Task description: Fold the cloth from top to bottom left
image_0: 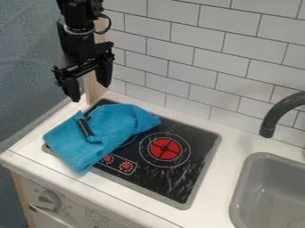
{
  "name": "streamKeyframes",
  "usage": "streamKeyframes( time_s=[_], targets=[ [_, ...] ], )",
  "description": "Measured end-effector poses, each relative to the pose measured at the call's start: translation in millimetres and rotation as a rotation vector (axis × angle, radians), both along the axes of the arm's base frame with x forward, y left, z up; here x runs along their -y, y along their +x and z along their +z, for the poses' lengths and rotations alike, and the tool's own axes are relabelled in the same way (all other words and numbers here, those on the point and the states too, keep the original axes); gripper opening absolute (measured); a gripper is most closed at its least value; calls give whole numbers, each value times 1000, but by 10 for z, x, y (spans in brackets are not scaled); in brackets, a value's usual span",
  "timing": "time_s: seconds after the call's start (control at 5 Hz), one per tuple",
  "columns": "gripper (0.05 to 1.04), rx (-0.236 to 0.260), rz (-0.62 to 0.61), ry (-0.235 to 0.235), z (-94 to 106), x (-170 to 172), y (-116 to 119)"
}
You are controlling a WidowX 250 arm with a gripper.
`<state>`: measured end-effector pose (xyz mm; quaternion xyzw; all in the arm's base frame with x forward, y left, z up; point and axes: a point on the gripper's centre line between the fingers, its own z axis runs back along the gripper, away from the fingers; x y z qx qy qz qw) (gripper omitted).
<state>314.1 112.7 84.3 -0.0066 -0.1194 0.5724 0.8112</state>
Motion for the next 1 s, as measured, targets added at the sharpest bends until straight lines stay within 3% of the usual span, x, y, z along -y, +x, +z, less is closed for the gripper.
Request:
streamKeyframes(
  time_s=[0.4, 0.8, 1.0],
  targets=[
    [998, -50, 28, -31, -116, 159, 54],
    [999, -12, -4, -105, -196, 469, 447],
    [999, -8, -89, -82, -335, 669, 661]
  ],
)
